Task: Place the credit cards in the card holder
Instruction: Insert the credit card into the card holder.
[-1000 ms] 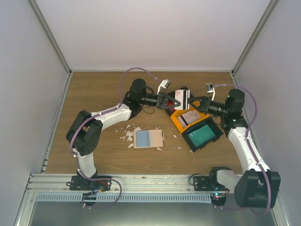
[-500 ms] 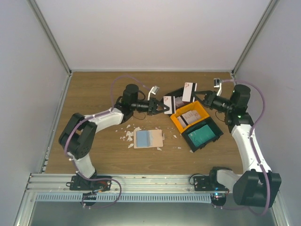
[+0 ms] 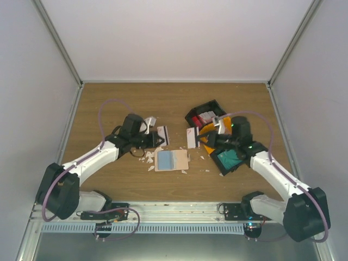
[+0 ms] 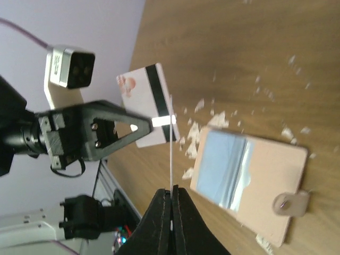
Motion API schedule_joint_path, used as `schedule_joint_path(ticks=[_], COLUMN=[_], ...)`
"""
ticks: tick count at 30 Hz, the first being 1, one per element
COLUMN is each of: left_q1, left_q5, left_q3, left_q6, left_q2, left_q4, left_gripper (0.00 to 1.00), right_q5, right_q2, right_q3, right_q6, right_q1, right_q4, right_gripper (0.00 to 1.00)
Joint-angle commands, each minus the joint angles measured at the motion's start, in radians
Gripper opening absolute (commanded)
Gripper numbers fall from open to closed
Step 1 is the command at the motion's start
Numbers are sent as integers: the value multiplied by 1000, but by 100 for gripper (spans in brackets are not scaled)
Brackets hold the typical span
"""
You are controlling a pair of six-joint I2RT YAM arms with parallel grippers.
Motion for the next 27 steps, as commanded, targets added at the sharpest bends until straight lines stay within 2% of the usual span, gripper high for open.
schedule_joint_path(ticks=[1, 4, 9, 15, 27], left_q1=[19, 18, 28, 34, 34], left_q5=[-61, -52, -125, -83, -32], left_q3=[-90, -127, -146, -172, -198], left_q6=[41, 39, 66, 86, 92], left_q2=[-44, -44, -59, -42, 33], left_q4=[-127, -140, -201, -221, -205], left_gripper=[0, 0, 0, 0, 0], right_q5=[157, 179, 195, 218, 290], right_q2=[35, 94, 199, 329, 421], right_q3=[-80, -136, -177, -172, -199], right_q6=[95, 151, 208, 224, 229], right_q1=[147, 227, 315, 378, 388], right_q4=[139, 252, 419, 500, 559], right_gripper=[0, 0, 1, 0, 0])
